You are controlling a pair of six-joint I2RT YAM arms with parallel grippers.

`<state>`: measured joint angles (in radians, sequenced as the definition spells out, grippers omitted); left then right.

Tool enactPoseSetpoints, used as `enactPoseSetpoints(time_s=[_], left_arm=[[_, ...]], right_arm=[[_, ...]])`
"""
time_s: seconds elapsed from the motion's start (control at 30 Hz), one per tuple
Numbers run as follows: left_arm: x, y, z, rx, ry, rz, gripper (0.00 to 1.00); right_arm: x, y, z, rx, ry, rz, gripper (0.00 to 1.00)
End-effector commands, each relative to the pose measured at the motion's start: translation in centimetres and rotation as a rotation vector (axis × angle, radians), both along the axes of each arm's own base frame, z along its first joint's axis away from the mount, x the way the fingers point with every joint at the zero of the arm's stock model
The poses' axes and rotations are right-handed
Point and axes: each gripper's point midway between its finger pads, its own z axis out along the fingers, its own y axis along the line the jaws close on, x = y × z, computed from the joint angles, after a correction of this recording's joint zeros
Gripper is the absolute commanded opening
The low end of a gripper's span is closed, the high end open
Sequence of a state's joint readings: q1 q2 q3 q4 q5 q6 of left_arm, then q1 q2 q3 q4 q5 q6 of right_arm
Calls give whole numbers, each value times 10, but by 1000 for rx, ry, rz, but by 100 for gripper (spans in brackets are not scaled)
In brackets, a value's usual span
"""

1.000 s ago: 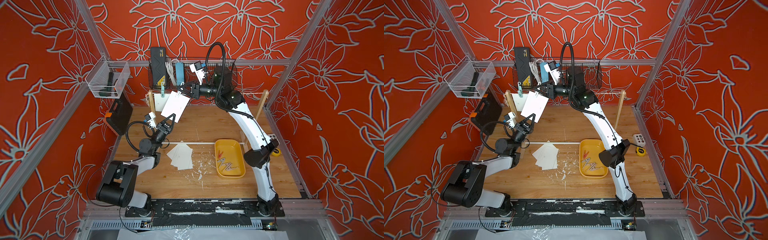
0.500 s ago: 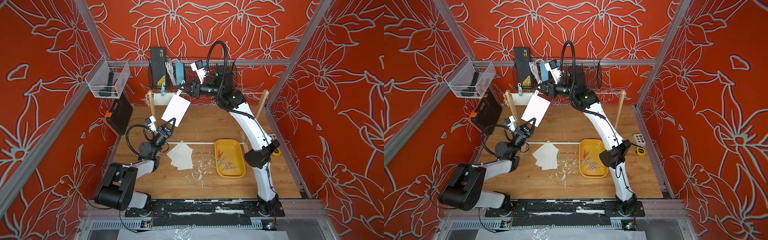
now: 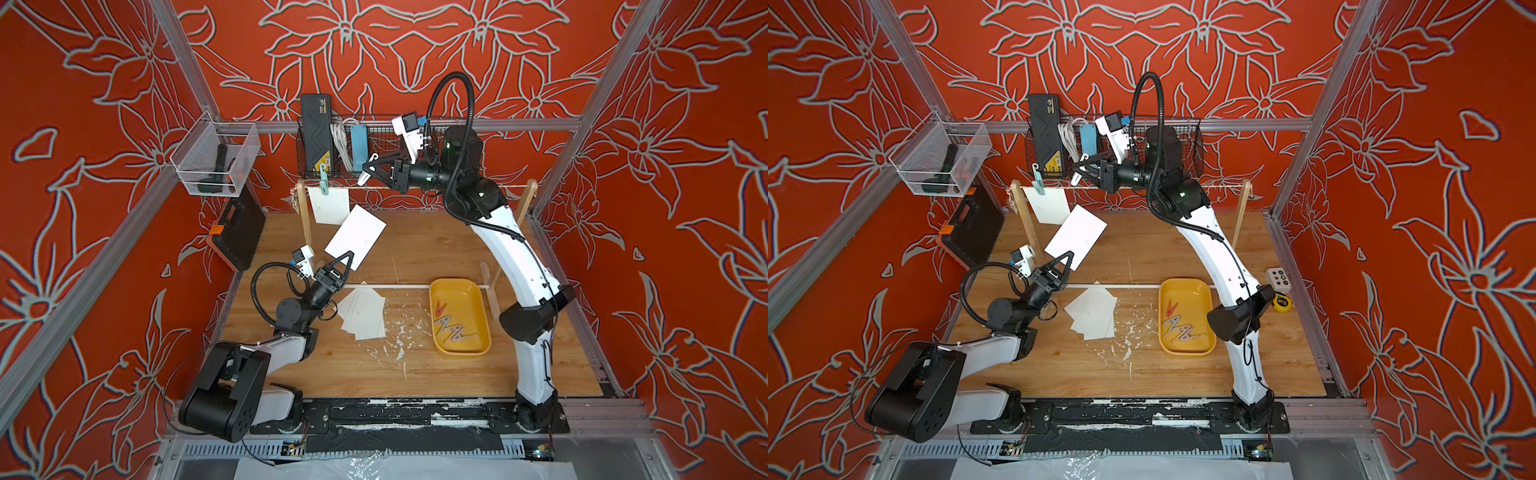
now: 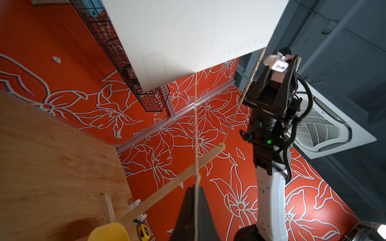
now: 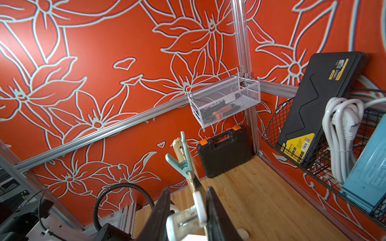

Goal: Remove the postcards from the strings
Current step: Remove the clamp from the clothesline, then place the postcard on the postcard.

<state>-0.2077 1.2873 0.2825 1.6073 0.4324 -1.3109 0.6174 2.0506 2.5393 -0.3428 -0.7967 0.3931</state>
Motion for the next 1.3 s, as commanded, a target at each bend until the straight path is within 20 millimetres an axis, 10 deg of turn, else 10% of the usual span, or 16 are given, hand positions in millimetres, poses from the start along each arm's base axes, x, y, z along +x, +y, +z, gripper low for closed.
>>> enactPoseSetpoints(time_s=[0.0,0.63,0.83,1.27], left_arm=[[-26,-7,16,26,-111,-26,0],[-40,-21,-86,285,193,1,0],[-39,-16,-127,325,313,35,0],[-43,-18,-208,436,589,43,0]], right_arm=[[-12,-18,30,40,-89,-33,29],[-57,-82,25,-41,-155,-170,29],[-81,-120,-23,-128,-114,-282,29],[-115,-181,-199,-342,185,-463,30]])
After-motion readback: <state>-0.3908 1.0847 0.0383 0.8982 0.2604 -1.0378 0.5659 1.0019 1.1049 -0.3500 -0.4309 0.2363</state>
